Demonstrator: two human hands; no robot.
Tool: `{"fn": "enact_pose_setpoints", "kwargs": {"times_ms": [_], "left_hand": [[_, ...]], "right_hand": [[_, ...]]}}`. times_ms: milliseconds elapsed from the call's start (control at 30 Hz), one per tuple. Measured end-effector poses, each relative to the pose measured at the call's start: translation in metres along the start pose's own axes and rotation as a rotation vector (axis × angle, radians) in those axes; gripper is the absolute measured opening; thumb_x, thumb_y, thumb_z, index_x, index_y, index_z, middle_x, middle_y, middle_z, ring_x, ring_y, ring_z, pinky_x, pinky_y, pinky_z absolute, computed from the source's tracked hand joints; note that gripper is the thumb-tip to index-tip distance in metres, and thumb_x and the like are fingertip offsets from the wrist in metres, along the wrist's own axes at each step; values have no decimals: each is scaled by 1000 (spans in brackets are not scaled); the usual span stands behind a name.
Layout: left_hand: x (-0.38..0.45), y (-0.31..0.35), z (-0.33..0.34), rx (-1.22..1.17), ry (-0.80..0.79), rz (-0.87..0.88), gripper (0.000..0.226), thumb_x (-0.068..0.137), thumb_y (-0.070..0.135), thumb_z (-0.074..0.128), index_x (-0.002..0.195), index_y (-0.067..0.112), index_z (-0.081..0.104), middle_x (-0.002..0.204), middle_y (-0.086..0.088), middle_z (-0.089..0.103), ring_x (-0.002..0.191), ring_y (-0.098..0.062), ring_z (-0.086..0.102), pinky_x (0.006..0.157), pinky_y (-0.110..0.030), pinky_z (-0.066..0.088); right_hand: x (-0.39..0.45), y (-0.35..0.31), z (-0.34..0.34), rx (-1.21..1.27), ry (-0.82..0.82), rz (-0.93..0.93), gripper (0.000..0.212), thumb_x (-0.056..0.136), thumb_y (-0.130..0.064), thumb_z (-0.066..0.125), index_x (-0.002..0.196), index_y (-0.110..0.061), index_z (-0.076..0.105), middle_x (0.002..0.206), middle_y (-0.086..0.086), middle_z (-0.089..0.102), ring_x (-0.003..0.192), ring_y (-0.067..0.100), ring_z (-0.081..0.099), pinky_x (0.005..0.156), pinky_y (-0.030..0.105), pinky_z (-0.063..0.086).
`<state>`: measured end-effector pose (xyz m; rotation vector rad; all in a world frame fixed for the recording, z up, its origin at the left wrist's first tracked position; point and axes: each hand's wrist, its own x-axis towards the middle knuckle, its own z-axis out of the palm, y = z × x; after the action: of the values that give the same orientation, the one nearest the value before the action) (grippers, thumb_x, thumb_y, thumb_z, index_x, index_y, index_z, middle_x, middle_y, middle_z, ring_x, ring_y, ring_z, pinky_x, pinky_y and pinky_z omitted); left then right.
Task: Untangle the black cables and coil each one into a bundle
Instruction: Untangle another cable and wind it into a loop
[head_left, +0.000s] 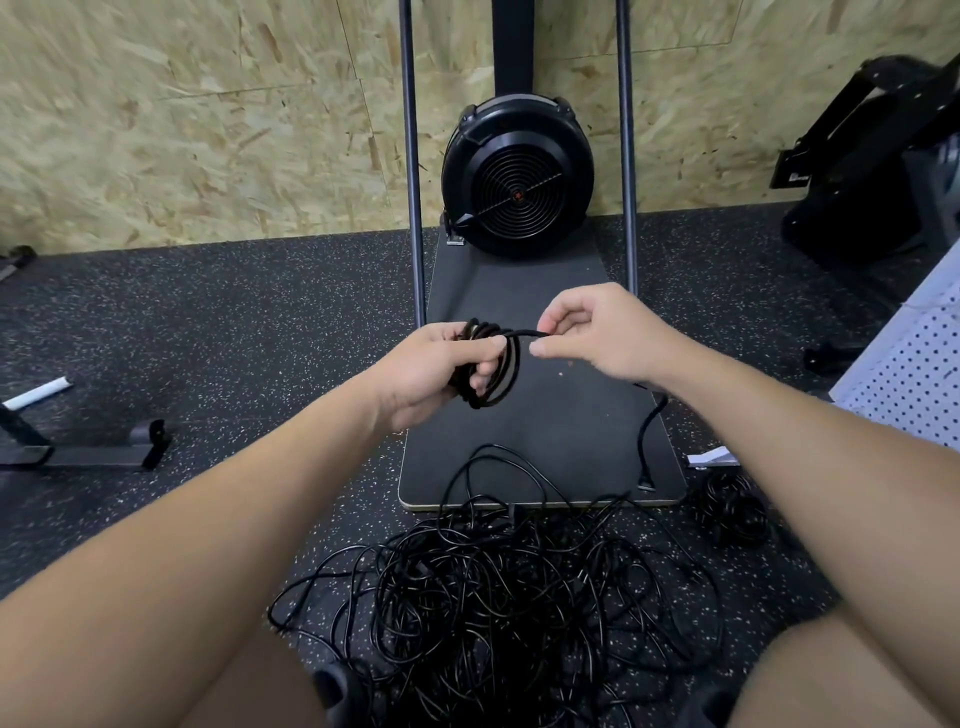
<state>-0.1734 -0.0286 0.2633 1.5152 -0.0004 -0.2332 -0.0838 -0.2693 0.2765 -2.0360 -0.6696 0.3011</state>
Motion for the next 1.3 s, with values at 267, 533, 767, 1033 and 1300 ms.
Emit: {"fn": "enact_pose_setpoints", "kwargs": {"times_ms": [267,533,767,1033,1300], "left_hand": [[4,-1,-10,-42,324,-30,20,111,22,65,92,16,60,76,-1,58,64,-17,49,64,-30,50],[3,4,-6,-31,332,11,27,112,19,60,86,19,54,74,-2,51,62,-19,46,58,-29,44],[0,0,6,-44,261,64,17,114,13,58,102,6,67,99,-14,79,84,-24,76,80,-33,62],[0,2,9,74,252,145,18,116,17,54,116,-1,59,113,-20,81,108,-34,80,95,-41,65],[-5,2,6,190,127,30,40,114,39,57,93,7,70,78,-18,69,66,-28,62,63,-36,42]], "right_hand": [[-6,64,-13,38,-41,254,18,94,-26,87,102,-11,78,91,6,84,95,32,80,97,47,56],[6,64,11,227,231,367,24,96,-19,85,94,4,77,94,16,83,58,15,66,56,28,52],[-10,39,60,-492,-283,140,34,111,-28,59,83,-15,73,60,-11,73,62,17,75,67,30,56],[-16,-10,63,-591,-439,-177,24,110,-33,61,93,-16,68,82,-2,71,76,18,62,73,36,50],[-22,-38,34,-321,-30,-316,24,91,-48,84,96,-30,68,89,-15,70,83,10,62,80,45,56]]}}
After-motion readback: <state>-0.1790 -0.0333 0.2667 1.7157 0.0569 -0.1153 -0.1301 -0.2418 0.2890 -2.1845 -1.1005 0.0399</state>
